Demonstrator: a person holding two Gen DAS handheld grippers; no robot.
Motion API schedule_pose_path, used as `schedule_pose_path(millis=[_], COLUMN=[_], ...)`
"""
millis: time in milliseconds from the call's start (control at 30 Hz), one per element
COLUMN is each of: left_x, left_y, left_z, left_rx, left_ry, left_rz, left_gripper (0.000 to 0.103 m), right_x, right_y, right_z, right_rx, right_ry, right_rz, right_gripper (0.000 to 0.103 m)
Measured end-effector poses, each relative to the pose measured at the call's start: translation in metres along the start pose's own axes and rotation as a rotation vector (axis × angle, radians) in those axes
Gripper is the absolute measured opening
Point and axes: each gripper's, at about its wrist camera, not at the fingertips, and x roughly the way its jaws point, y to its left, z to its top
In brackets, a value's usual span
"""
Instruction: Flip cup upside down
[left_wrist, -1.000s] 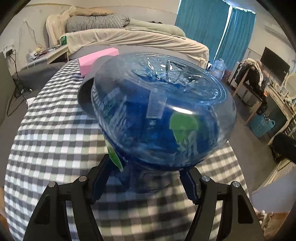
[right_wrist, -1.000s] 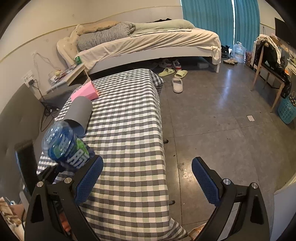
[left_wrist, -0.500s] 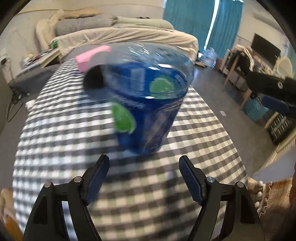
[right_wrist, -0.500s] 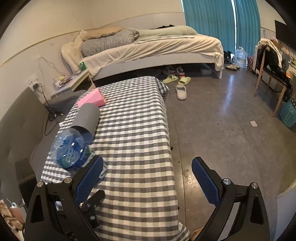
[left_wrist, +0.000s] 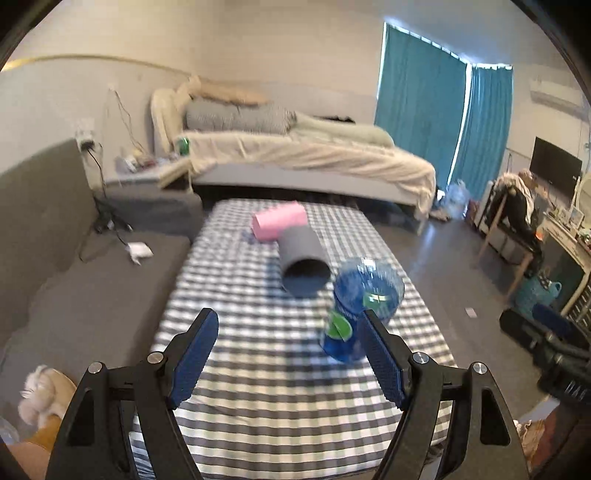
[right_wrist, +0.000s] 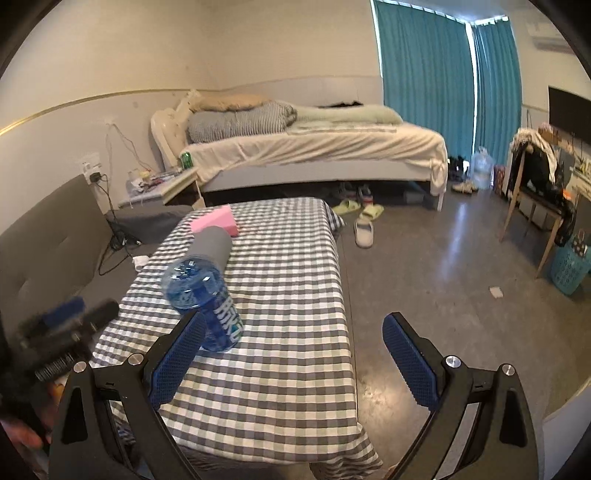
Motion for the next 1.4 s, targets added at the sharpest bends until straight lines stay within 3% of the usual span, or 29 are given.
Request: schedule_pose_path(millis=[67,167,533,900,1400], left_x=[-0.014,-0.016,0.004,0.006,0.004], left_y=[0.002,0.004,-0.004,0.006,0.006], left_z=[0.0,-0.001,-0.021,-0.021,-0.023], left_rx=[0.006,0.011,0.042,-0.001,0.006], left_ry=[-0.057,-0.071,-0.017,-0.034,-0.025], left_rz=[0.03,0.014,0.007,0.052,0.054], left_gripper=[0.083,0.096,0.099,0.1,0.1], right_x=[-0.008,-0.017,0.01,0.022,0.015], right_y=[0.006,0.009,0.014,0.014,0.024], right_z=[-0.003,-0.008,-0.019,-0.023,-0.024], right_rx=[-0.015,-0.006,-0.009,-0.027,-0.07], right_ry=[-0.022,-0.042,0.036,0.04,0.017], right_rz=[0.004,0.017,0.013,-0.003,0.004], right_gripper=[0.097,0.097,0.1,0.103,0.103])
